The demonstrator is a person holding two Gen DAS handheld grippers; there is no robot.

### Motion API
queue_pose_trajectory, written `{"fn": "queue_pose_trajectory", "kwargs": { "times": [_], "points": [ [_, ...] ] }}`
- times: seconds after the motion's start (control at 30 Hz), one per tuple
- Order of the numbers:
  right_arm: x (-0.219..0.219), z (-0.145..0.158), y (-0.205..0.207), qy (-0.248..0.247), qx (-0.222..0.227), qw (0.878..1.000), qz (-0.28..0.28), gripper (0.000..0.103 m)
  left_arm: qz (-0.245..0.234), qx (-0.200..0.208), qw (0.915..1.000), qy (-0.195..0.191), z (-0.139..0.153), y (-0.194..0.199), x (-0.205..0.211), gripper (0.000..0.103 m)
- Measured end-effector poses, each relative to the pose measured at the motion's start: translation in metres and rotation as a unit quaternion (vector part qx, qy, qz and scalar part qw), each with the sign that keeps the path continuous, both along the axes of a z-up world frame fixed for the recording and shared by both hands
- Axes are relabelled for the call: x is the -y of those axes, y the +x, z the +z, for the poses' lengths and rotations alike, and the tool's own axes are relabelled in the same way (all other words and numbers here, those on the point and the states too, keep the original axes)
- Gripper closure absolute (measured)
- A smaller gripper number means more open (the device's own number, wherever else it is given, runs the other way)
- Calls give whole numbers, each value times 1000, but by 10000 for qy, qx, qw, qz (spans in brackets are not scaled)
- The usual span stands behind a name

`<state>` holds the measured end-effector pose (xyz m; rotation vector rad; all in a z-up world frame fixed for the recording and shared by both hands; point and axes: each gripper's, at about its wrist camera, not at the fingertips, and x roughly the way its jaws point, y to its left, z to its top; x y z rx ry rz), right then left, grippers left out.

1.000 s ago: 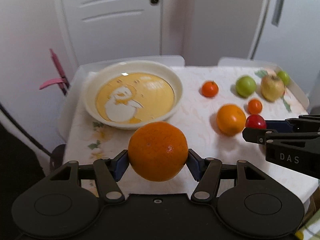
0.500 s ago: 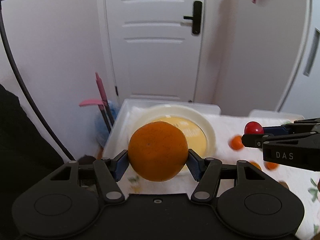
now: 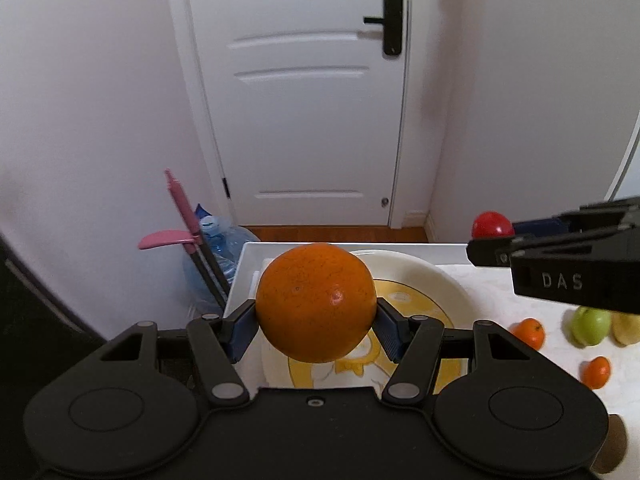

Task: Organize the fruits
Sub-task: 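Carry the orange with the left tool while the right tool carries the tomato to the bowl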

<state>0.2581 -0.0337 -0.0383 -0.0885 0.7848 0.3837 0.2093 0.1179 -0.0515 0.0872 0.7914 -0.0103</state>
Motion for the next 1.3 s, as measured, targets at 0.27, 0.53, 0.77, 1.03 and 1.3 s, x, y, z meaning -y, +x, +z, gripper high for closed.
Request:
{"fn": "queue_pose_trajectory", "kwargs": {
  "times": [0.27, 0.53, 0.77, 1.03, 1.3],
  "points": [
    [-5, -30, 39, -28, -308, 9995, -112, 56, -372, -363, 9985, 155, -45, 49, 2, 38],
    [-7, -47, 53, -123, -453, 9987, -199, 56, -609, -554, 9963, 231, -72, 74, 3, 37],
    [-7, -51, 58, -173, -496, 9983, -238, 56, -764, -587, 9948, 322, -80, 80, 13, 36],
    [0, -45, 61, -108, -427, 9988, -232, 56, -887, -244, 9953, 316, -60, 68, 9, 10],
    [-12, -47, 61, -107, -433, 9989, 153, 56, -632, -302, 9975, 120, -47, 52, -9, 7]
  ]
}}
